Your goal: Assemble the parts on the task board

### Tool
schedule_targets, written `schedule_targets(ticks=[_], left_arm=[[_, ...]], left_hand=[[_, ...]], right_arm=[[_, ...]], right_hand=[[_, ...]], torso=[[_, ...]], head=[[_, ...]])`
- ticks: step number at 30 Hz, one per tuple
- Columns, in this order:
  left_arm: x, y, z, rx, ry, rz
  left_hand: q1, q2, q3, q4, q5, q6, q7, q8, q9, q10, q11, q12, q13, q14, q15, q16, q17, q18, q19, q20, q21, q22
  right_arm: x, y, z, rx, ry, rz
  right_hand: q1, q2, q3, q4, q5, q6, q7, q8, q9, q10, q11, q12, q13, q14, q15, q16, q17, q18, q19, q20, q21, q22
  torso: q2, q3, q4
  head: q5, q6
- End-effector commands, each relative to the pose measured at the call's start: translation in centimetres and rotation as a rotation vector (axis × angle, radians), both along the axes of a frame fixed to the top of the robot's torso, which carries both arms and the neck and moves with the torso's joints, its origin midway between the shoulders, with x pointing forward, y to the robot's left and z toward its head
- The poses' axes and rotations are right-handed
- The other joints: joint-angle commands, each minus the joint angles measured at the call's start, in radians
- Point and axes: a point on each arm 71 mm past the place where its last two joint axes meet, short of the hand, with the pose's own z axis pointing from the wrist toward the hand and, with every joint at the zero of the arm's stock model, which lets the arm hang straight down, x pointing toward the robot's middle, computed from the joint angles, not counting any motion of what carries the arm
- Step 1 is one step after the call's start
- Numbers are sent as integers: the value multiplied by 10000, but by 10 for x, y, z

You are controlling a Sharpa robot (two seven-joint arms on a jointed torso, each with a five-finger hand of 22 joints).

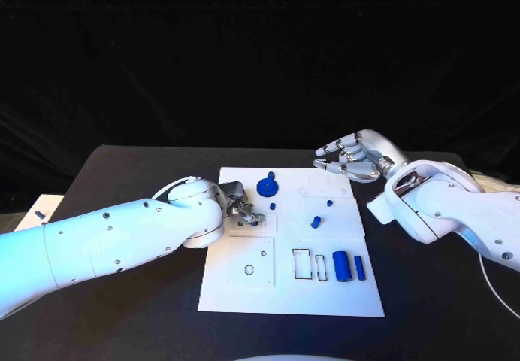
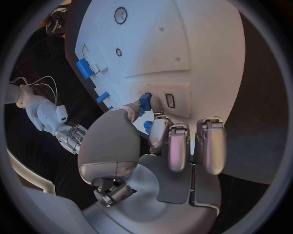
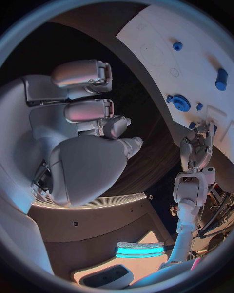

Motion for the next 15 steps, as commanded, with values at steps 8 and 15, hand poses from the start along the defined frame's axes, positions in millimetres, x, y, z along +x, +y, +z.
schedule_targets(ticks=[8, 15], left_arm=[[-5, -1, -14, 518, 908, -57], [-5, -1, -14, 502, 941, -33]], left_hand=[[-477, 28, -95, 43, 62, 68, 2, 27, 36, 123, -35, 115, 89, 1032, -91, 30, 2628, -157, 716, -61, 88, 2034], [-1115, -4, -563, 55, 64, 113, -24, 93, 76, 162, -54, 169, 146, 1032, -105, 30, 2628, -172, 752, -75, 124, 2096]], right_arm=[[-1, 1, 0, -33, 18, 158], [-1, 2, 0, -27, 15, 159]], right_hand=[[50, 56, -66, 2, -2, 49, -2, -12, 9, -55, -14, -77, -19, 602, 17, -66, 480, 107, 98, -32, -66, 1448], [28, 63, -85, 18, -8, 49, 0, -12, 9, -60, -12, -92, -31, 597, 19, -82, 460, 112, 82, -32, -79, 1428]], torso=[[-2, -1, 2], [4, -5, 3]], head=[[19, 7], [32, 32]])
